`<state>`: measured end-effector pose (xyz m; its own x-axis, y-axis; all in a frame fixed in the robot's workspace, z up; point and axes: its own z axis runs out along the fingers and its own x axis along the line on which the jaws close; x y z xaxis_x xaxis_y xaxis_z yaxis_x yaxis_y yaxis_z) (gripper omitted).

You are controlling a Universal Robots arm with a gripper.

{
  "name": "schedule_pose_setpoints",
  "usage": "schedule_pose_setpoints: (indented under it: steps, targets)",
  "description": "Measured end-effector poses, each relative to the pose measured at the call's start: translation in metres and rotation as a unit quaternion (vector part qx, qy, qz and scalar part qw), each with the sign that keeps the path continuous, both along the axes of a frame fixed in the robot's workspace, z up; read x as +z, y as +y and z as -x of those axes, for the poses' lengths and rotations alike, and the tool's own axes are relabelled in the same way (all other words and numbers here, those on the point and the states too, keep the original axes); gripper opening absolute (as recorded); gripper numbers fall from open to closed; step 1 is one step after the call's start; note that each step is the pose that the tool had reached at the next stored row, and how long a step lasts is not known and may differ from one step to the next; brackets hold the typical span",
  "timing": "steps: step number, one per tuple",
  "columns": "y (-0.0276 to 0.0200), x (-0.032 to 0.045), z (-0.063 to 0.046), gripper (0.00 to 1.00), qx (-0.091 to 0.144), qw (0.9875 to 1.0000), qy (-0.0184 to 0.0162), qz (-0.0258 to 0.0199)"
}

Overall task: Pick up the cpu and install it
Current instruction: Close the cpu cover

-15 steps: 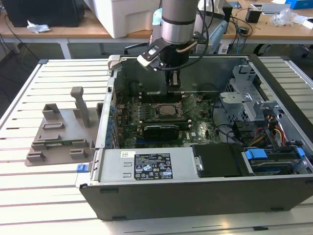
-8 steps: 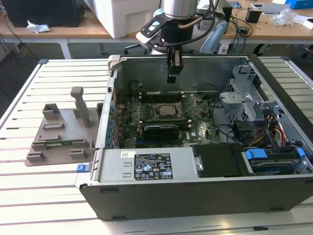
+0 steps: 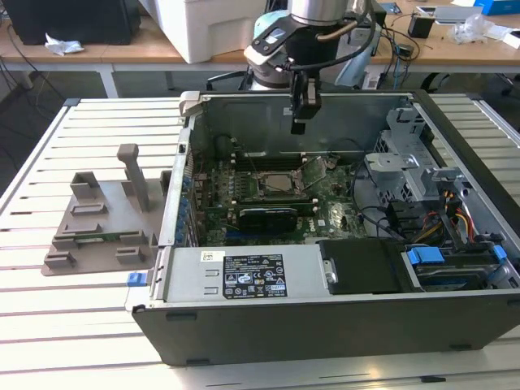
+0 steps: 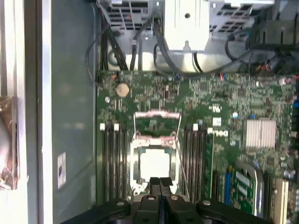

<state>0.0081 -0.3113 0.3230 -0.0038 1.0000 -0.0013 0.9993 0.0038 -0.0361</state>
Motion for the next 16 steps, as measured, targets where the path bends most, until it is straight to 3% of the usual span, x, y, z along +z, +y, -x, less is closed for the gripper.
schedule_pose_setpoints:
  steps: [4, 11, 16]
  targets:
    - [0.0001, -0.0153, -0.039, 0.11, 0.002, 1.0000, 0.0030, 0.0005]
    - [0.0004, -0.0304, -0.074, 0.11, 0.003, 1.0000, 0.0037, 0.0007]
    - [0.0004, -0.0542, -0.082, 0.11, 0.020, 0.9998, 0.0058, 0.0008]
